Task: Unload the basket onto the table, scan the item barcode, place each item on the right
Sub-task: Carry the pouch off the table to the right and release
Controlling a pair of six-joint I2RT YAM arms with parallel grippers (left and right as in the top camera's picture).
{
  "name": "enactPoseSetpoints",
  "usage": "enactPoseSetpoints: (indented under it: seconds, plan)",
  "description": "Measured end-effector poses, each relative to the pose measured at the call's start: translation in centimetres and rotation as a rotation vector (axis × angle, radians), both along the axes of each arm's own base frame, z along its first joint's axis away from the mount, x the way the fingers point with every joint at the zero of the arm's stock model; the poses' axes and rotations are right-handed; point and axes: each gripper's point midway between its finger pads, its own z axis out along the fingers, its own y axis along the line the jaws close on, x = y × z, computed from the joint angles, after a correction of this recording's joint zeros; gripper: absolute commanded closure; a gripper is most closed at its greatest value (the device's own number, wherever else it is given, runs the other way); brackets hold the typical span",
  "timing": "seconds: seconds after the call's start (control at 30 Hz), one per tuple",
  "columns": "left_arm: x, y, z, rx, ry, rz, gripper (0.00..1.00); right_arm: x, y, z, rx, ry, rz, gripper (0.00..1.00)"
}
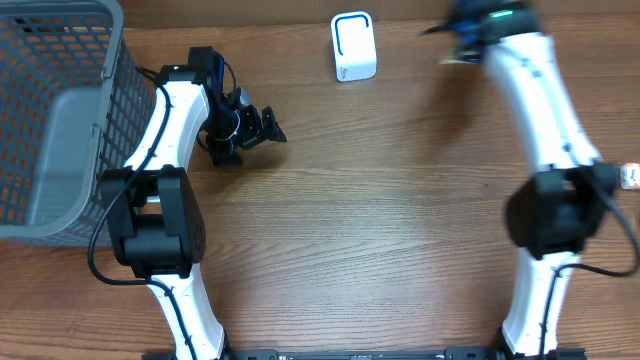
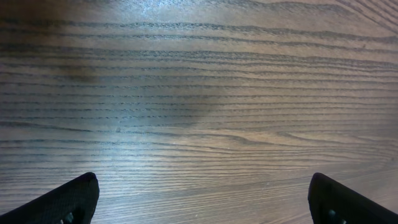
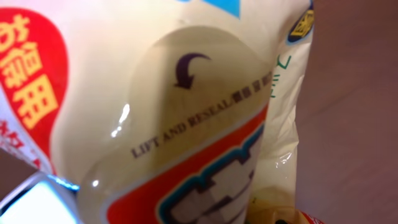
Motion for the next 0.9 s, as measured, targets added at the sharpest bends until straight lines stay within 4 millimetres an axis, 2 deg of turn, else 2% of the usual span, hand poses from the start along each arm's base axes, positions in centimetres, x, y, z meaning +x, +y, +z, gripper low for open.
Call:
enactPoseSetpoints:
  seconds: [0.13, 0.23, 0.37, 0.57, 0.67, 0.7, 0.77, 0.8, 0.87, 0.9]
  plan:
    - [0.0, 0.0, 0.0, 0.000, 0.000, 0.000, 0.00, -4.4, -11.9, -1.0, 0.019, 0.112, -0.280, 0.96]
    - [0.0, 0.0, 0.0, 0.000, 0.000, 0.000, 0.00, -7.4, -17.9, -2.8, 0.033, 0.183, -0.420, 0.96]
    - [0.0, 0.0, 0.0, 0.000, 0.000, 0.000, 0.00, -9.9, -23.3, -5.6, 0.057, 0.212, -0.548, 0.92]
    - [0.0, 0.0, 0.0, 0.000, 0.000, 0.000, 0.00, -11.7, -29.1, -9.5, 0.098, 0.161, -0.663, 0.92]
    - [0.0, 0.0, 0.0, 0.000, 0.000, 0.000, 0.00, -12.3, -31.2, -11.4, 0.132, 0.120, -0.692, 0.88]
    - [0.0, 0.0, 0.0, 0.000, 0.000, 0.000, 0.00, -12.4, -31.8, -11.8, 0.144, 0.107, -0.698, 0.82]
    - [0.0, 0.0, 0.0, 0.000, 0.000, 0.000, 0.00, -12.7, -32.5, -12.6, 0.162, 0.088, -0.706, 0.43]
    - [0.0, 0.0, 0.0, 0.000, 0.000, 0.000, 0.00, -12.7, -32.8, -12.8, 0.170, 0.079, -0.713, 0.31]
    - [0.0, 0.0, 0.0, 0.000, 0.000, 0.000, 0.00, -12.8, -33.1, -12.8, 0.175, 0.070, -0.718, 0.19]
    - [0.0, 0.0, 0.0, 0.000, 0.000, 0.000, 0.00, -12.9, -33.2, -12.8, 0.175, 0.070, -0.718, 0.17]
